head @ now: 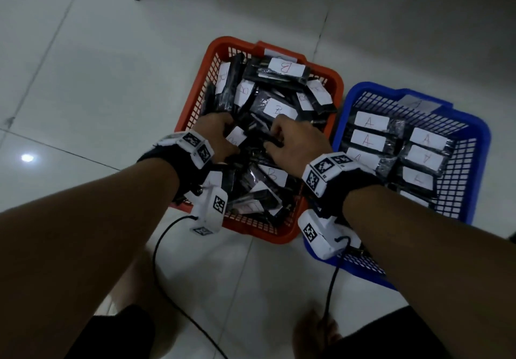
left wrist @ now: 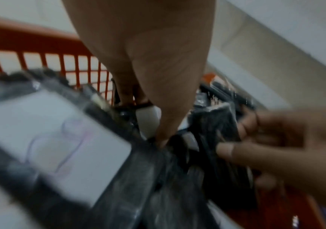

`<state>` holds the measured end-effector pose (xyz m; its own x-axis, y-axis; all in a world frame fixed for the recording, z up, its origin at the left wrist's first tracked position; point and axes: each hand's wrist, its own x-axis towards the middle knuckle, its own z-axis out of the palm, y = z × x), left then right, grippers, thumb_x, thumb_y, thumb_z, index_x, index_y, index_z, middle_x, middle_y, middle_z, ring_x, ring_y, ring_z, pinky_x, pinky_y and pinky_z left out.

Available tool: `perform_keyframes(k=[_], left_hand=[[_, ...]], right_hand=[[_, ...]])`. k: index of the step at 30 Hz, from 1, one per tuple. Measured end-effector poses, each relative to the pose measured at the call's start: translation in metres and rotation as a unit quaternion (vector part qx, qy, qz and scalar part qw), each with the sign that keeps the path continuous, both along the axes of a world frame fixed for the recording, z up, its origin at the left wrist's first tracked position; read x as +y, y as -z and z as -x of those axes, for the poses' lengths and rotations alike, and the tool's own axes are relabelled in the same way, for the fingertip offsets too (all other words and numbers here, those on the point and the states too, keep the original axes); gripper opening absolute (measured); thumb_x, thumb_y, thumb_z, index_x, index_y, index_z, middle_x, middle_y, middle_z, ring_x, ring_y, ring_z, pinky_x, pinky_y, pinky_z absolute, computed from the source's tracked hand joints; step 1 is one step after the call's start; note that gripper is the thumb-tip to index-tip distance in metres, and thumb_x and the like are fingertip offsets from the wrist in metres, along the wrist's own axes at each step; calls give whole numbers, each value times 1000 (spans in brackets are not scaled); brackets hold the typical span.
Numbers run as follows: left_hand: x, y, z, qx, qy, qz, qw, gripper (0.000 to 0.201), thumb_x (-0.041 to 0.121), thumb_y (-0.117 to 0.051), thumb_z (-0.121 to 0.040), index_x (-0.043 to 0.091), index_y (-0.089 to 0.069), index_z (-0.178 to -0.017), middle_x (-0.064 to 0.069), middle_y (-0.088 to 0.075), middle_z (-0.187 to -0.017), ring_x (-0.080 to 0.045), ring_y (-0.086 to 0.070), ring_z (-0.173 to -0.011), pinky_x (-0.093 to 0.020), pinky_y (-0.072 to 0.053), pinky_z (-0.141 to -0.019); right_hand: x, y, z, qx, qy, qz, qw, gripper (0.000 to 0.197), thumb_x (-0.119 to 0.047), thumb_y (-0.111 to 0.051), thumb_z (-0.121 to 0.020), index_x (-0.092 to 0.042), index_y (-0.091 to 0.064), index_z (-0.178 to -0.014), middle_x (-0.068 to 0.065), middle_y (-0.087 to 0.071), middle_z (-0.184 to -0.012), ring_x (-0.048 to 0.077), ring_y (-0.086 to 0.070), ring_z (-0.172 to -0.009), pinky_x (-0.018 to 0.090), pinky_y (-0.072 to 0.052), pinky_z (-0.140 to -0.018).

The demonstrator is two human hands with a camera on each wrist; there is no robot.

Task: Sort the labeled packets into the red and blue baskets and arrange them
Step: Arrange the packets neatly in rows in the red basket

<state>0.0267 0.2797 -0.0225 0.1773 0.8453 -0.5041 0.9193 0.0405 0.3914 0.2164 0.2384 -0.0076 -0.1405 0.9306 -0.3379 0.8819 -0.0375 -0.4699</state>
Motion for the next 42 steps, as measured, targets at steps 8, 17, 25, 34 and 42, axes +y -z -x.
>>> perform_keyframes(k=[8,17,25,34,42], left_hand=[[17,-43,25,-108,-70,58,990,25,23,-80,-75,15,-63,-92,2,-64,-81,-14,-58,-71,-25,-47,-64],[3,-47,52,-12,8,175,984,26,30,-80,-73,29,-72,-97,8,-69,-87,-8,-64,-78,-20,-49,-65],[2,-43,36,130,133,246,951,23,33,-80,-72,15,-70,-82,2,-63,-76,-9,-53,-63,-18,-43,-56],[21,-36,17,79,166,1,983,52,68,-55,-79,21,-74,-73,0,-69,-73,-19,-64,-72,-33,-56,-72],[13,-5,-10,45,172,4,984,28,44,-63,-83,19,-76,-89,-3,-73,-85,-22,-67,-78,-32,-57,-73]], right_hand=[[-2,-19,10,186,104,-41,976,11,-33,-64,-85,-29,-63,-95,-13,-64,-76,7,-61,-71,27,-53,-68],[-24,-18,15,72,-69,208,973,9,-36,-71,-81,-31,-77,-86,-15,-69,-88,3,-61,-81,20,-51,-71],[-28,-10,3,32,-60,153,986,19,-41,-68,-81,-24,-77,-77,-10,-71,-72,7,-66,-69,31,-60,-68],[-8,-9,2,-47,104,-111,987,18,-32,-55,-93,-19,-66,-97,4,-68,-93,24,-64,-84,35,-55,-71],[-15,-13,-5,-108,-3,-33,994,23,-32,-52,-96,-18,-69,-106,9,-69,-99,31,-65,-89,33,-51,-71]])
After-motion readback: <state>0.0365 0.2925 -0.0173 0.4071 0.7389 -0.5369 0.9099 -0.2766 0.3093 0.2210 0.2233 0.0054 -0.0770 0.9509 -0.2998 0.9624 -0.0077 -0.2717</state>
